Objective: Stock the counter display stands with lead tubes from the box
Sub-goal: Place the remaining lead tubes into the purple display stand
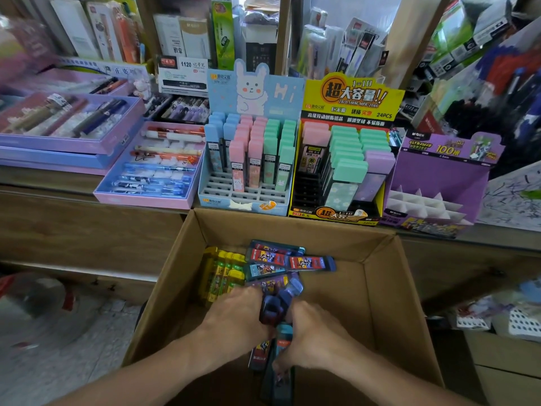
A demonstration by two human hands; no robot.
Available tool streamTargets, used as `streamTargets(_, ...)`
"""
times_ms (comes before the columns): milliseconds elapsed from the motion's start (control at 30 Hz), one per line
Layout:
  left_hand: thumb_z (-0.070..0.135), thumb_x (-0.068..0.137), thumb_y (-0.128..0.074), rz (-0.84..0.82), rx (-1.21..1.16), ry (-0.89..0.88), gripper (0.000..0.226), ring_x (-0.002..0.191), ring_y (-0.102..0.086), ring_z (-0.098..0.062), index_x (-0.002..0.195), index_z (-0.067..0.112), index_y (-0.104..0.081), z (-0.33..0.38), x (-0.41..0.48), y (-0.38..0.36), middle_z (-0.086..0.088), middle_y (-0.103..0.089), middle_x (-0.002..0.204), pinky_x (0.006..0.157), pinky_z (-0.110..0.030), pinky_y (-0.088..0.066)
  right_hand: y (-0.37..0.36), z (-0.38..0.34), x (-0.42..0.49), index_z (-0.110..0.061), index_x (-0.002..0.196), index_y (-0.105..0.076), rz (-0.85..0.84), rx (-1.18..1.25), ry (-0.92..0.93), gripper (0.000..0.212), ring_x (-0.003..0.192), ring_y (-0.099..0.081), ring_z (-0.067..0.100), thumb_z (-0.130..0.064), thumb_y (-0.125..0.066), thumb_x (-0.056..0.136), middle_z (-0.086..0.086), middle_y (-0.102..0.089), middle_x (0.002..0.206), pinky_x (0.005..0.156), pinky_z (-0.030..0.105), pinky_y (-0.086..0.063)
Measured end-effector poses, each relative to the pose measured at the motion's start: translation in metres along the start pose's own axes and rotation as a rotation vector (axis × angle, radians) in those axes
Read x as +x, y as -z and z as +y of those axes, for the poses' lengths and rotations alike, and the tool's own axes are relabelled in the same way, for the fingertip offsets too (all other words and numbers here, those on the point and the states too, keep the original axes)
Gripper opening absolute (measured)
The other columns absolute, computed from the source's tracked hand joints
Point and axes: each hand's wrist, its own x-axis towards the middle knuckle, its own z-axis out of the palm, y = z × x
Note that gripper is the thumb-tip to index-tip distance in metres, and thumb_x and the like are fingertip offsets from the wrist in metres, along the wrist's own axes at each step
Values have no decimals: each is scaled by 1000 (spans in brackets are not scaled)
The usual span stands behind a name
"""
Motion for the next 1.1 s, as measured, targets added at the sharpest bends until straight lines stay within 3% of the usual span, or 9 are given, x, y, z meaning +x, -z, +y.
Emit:
streamTargets(133, 45, 78, -82, -26, -11, 8, 45, 96, -60, -8, 115, 31, -61, 0, -1, 1, 11, -60, 102, 81, -25, -55, -1, 0, -1, -27, 126, -51, -18, -20, 0, 79, 107, -58, 17, -41, -95, 63, -8, -57, 117, 91, 36, -54)
streamTargets(300, 47, 78, -80, -48, -32, 18, 47, 96, -55, -9, 117, 33, -59, 0, -4, 3, 13, -53, 101, 71, -22, -44, -3, 4, -4, -28, 122, -51, -1, -32, 16, 76, 106, -56, 17, -45, -94, 62, -9, -51, 111, 83, 34, -51)
streamTargets(400, 50, 74, -82, -78, -53, 31, 52, 99, -53, -10, 118, 34, -58, -2, -3, 4, 13, -51, 102, 75, -23, -45, -6, 7, -6, -31, 116, -53, 1, 7, 37, 64, 104, -57, 16, -42, -92, 66, -10, -53, 109, 82, 32, -51)
streamTargets(500, 52, 69, -83, -118, -84, 31, 56, 97, -53, -9, 117, 35, -59, -2, -3, 5, 14, -49, 102, 79, -25, -50, -7, 11, -6, -32, 110, -55, -70, 63, 50, 54, 93, -55, 10, -37, -91, 70, -13, -51, 101, 66, 27, -44)
streamTargets(633, 47, 72, -83, -129, -104, -5, 49, 82, -47, 1, 114, 33, -62, -2, -3, 4, 19, -47, 93, 62, -14, -38, -5, 12, -4, -30, 109, -56, -116, 115, 44, 51, 93, -55, 10, -32, -90, 71, -10, -54, 105, 63, 27, -42)
streamTargets(867, 48, 72, -83, -184, -120, 2, 47, 96, -50, -5, 112, 35, -63, 0, -2, 6, 19, -51, 98, 67, -16, -38, -2, 14, 0, -28, 101, -62, -119, 261, -36, 46, 100, -60, 16, -25, -93, 66, -5, -60, 109, 82, 34, -55)
streamTargets(967, 48, 71, -85, -201, -142, 2, 40, 92, -52, -1, 100, 38, -60, 0, -2, 6, 20, -55, 95, 65, -14, -39, -2, 16, 2, -23, 96, -66, -92, 328, -70, 42, 94, -64, 15, -21, -95, 65, -3, -66, 102, 75, 32, -56)
streamTargets(1100, 37, 73, -88, -271, -233, 29, 38, 92, -66, -5, 103, 35, -64, -1, 0, 7, 12, -69, 96, 79, -24, -59, -4, 17, 6, -21, 101, -61, -65, 503, -128, 37, 96, -68, 17, -6, -86, 79, 4, -65, 109, 63, 24, -61)
